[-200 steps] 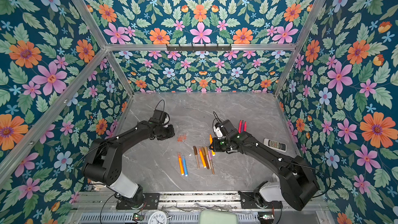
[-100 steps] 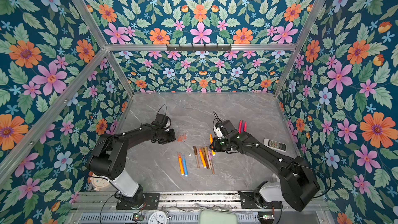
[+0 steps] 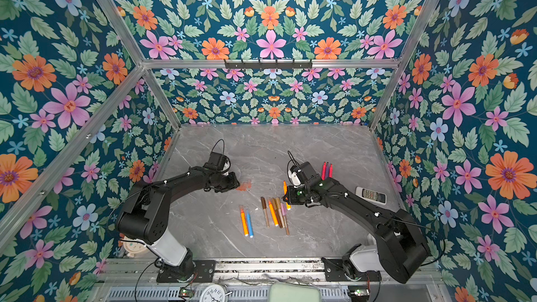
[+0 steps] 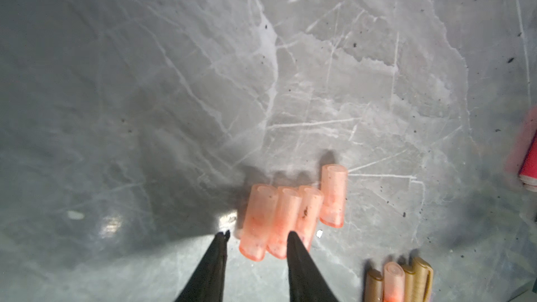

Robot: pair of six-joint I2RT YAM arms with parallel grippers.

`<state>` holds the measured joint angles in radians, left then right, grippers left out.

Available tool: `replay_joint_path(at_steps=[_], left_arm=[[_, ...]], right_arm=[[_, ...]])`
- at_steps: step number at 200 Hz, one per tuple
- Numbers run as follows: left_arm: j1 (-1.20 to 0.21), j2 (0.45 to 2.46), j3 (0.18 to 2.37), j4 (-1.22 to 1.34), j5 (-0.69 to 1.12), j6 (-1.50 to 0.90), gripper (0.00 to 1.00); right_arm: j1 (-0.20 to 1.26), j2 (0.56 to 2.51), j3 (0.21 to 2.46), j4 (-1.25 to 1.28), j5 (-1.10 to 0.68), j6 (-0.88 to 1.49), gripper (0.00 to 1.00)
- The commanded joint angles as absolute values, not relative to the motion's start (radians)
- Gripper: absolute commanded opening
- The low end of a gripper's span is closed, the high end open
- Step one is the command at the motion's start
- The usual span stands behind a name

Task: Remove pen caps from pens
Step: Place the pen cap at the center of the table.

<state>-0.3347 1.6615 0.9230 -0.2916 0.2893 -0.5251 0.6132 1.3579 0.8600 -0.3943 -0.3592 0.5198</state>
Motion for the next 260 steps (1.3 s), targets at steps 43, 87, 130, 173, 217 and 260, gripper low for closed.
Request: replay_joint_path(at_steps=[43, 87, 130, 173, 217, 260], left_arm=[[-0.333, 1.648, 0.927, -0.324, 0.204, -0.523, 0.00], [-0.331, 1.674, 0.926, -0.315, 0.203, -0.521, 0.00], [-0.331, 1.712, 0.930, -0.278, 0.242, -0.520, 0.04], [-0.331, 1.715, 0.926, -0.260, 0.275, -0.522, 0.16], [-0.331, 1.711, 0.908, -0.245, 0.303, -0.525, 0.21], [-0.331, 1.678, 0.900, -0.255, 0.297, -0.521, 0.20]], right_arm=[[0.614, 1.359, 0.865, -0.388, -0.357, 0.512, 0.00], [0.612, 1.359, 0.863, -0.387, -0.362, 0.512, 0.00], [0.614, 1.356, 0.863, -0.391, -0.359, 0.511, 0.00], [0.615, 1.345, 0.857, -0.397, -0.350, 0.511, 0.00], [0.613, 1.345, 0.863, -0.406, -0.341, 0.508, 0.00], [0.488, 1.325, 0.887, -0.500, -0.340, 0.486, 0.00]])
